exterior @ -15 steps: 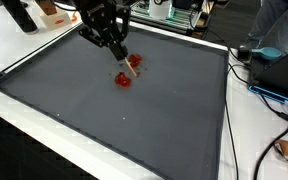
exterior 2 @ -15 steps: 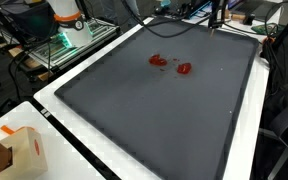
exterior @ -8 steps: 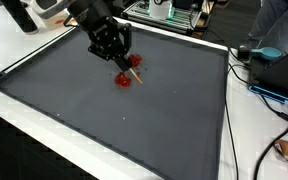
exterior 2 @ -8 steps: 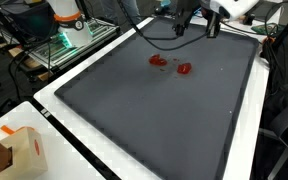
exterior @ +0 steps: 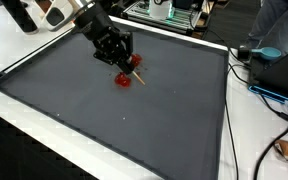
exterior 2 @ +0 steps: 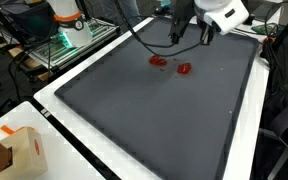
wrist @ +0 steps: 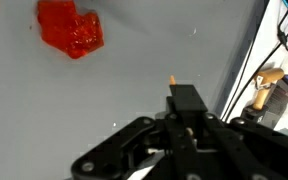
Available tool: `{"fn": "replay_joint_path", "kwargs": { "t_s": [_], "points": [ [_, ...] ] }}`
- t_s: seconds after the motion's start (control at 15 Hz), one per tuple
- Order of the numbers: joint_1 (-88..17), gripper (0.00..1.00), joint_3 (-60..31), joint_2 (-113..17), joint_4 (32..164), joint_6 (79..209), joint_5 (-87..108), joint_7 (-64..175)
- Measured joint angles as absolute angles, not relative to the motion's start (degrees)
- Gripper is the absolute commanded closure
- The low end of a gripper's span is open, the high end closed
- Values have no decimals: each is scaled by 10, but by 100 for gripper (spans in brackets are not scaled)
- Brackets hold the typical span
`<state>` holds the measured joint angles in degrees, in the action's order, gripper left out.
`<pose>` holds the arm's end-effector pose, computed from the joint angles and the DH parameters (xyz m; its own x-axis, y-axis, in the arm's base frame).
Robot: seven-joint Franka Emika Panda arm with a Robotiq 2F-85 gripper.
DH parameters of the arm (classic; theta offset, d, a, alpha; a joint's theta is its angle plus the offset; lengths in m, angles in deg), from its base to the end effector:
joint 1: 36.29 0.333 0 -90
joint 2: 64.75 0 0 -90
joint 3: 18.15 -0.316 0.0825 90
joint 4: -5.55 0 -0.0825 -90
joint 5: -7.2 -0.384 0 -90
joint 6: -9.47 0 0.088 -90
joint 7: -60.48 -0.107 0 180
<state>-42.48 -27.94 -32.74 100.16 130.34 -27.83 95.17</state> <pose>0.6754 0.0557 0.2929 0.9580 0.2476 0.1445 0.2857 -0.7844 -0.5505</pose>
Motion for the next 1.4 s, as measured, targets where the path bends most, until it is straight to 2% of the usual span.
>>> {"fn": "replay_joint_path", "kwargs": {
  "t_s": [1.4],
  "points": [
    [-442, 97, -279, -286, 1000, 1284, -278, 941]
  ]
}}
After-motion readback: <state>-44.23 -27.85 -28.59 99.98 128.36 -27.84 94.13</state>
